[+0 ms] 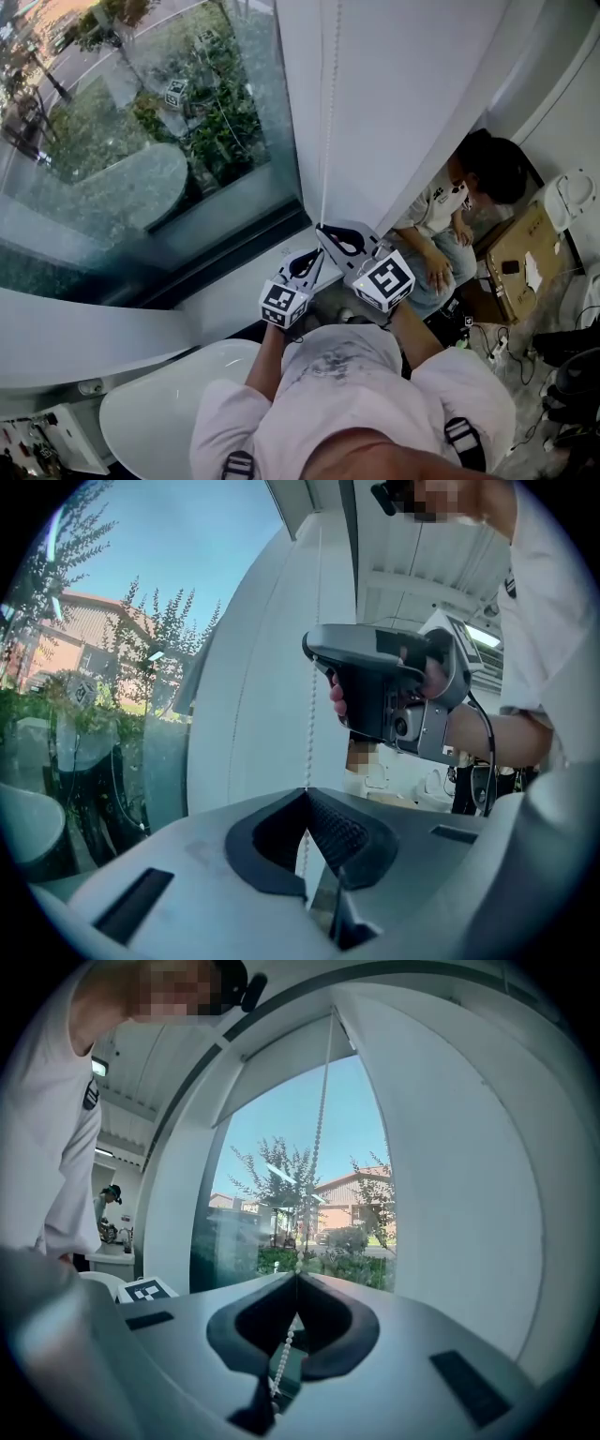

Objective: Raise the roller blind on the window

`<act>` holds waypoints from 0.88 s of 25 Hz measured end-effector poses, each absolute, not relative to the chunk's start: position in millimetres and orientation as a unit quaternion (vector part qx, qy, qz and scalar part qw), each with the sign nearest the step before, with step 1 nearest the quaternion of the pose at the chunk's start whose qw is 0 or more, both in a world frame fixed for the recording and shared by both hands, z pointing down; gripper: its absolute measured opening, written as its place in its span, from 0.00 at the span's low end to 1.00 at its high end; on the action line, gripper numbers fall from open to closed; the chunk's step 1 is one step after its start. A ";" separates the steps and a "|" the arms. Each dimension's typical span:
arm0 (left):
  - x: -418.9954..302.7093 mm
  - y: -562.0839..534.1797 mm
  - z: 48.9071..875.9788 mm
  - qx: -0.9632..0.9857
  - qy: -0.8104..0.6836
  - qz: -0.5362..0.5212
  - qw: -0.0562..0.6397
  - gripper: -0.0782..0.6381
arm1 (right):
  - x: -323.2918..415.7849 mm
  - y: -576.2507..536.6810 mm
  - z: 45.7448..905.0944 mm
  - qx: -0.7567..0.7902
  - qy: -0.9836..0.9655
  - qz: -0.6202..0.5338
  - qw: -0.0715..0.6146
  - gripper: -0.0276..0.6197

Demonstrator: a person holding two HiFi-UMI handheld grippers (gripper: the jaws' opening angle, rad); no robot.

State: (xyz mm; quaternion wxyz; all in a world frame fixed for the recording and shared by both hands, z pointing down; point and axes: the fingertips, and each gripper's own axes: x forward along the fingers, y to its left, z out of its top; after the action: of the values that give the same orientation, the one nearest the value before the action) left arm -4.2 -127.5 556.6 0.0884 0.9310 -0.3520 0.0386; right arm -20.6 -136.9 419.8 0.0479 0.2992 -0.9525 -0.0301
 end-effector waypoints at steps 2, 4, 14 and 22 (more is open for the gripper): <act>-4.3 -126.9 560.9 0.931 -0.351 0.041 0.091 0.12 | -21.2 -136.6 423.7 0.299 -0.953 -0.025 0.050 0.14; -3.6 -126.1 566.4 0.931 -0.350 0.046 0.094 0.12 | -21.2 -136.4 429.5 0.300 -0.952 -0.018 0.052 0.14; -0.9 -116.6 592.0 0.929 -0.346 0.069 0.115 0.12 | -18.6 -131.2 455.2 0.301 -0.951 0.003 0.074 0.14; -2.1 -112.1 584.3 0.927 -0.351 0.060 0.114 0.12 | -16.8 -131.7 449.0 0.317 -0.946 -0.012 0.073 0.14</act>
State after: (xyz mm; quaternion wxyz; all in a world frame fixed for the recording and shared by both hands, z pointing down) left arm -2.1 -112.1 584.3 0.1141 0.9274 -0.3510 0.0604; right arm -16.8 -131.7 449.0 0.0726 0.3170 -0.9456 -0.0123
